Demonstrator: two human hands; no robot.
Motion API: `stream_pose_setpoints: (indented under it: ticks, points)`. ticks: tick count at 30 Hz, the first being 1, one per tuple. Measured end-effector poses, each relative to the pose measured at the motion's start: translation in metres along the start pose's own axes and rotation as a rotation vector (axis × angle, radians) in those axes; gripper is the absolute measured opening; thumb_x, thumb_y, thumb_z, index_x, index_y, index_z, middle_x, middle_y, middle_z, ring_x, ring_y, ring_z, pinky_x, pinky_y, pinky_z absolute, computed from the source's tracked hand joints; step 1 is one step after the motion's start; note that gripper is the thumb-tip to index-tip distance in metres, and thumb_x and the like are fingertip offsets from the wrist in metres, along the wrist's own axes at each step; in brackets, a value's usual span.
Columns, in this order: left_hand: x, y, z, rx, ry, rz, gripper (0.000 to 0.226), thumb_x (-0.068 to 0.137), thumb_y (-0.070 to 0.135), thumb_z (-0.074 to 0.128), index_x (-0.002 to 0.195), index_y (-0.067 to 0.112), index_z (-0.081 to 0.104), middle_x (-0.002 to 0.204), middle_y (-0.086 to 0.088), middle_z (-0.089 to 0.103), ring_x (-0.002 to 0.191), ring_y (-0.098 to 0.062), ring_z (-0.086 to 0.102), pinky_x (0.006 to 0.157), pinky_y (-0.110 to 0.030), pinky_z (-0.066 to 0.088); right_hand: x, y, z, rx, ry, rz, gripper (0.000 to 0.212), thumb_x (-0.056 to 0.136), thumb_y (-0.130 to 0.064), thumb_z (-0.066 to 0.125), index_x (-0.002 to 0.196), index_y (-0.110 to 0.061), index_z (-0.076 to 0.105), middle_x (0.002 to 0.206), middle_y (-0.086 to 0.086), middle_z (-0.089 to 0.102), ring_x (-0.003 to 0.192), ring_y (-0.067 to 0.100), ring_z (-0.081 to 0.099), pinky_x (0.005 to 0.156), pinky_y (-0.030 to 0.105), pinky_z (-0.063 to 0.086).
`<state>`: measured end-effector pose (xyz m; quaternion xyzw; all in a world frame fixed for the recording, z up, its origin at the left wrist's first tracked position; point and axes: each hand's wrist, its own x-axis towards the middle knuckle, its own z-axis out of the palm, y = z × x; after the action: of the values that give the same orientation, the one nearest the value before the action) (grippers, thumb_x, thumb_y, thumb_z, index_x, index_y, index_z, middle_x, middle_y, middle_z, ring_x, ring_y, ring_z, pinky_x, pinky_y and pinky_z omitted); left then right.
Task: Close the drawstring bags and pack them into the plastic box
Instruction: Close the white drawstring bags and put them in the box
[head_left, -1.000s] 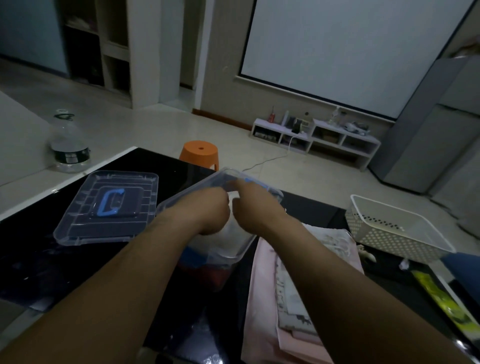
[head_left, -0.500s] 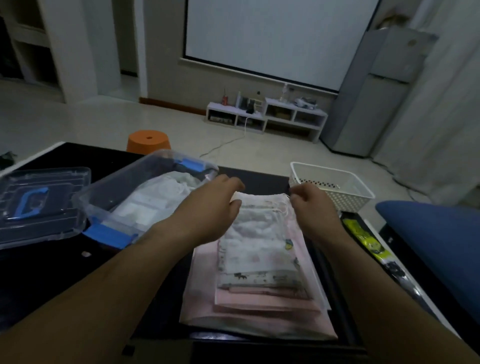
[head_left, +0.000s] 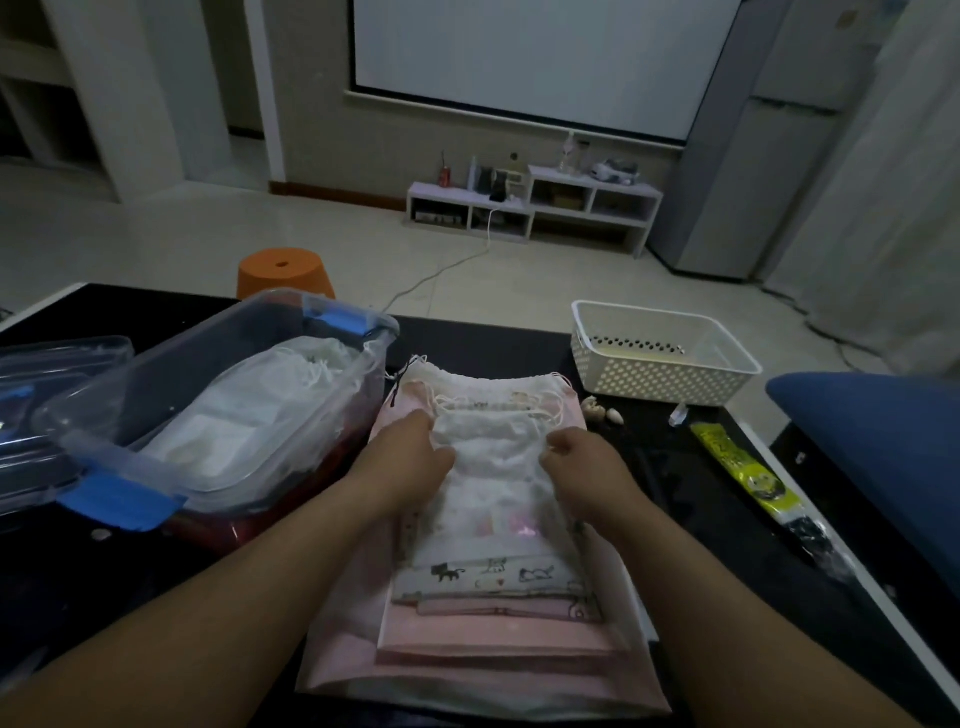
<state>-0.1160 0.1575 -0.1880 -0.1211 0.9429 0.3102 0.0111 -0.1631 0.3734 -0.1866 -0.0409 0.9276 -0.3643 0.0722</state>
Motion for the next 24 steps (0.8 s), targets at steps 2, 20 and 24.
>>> stream_pose_setpoints:
  ticks: [2,20,24]
  points:
    - [0.000,0.000,0.000,-0.080,0.038,-0.026,0.042,0.096,0.034,0.062,0.133,0.015,0.055,0.120,-0.007,0.065,0.107,-0.026,0.061,0.088,-0.035,0.051,0.002,0.000,-0.001,0.014,-0.005,0.008,0.017,0.091,-0.018,0.061,0.101,-0.023,0.074,0.096,-0.003,0.071,0.091,0.024,0.068,0.080,0.034,0.055]
    - [-0.037,0.032,-0.032,-1.048,-0.260,0.058,0.025,0.105,0.029,0.056,0.123,0.022,0.073,0.119,-0.007,0.075,0.111,-0.023,0.071,0.100,-0.042,0.055,-0.012,-0.033,-0.016,0.959,-0.125,0.119,0.032,0.103,-0.033,0.061,0.128,-0.014,0.069,0.124,0.009,0.075,0.114,0.027,0.072,0.097,0.044,0.058]
    - [-0.038,0.037,-0.038,-1.117,-0.033,0.002,0.040,0.110,0.044,0.042,0.119,0.024,0.075,0.118,-0.002,0.076,0.114,-0.024,0.069,0.104,-0.047,0.054,-0.019,-0.038,-0.020,1.024,-0.057,0.127,0.026,0.099,-0.021,0.064,0.119,-0.007,0.074,0.113,0.009,0.077,0.105,0.026,0.073,0.083,0.038,0.059]
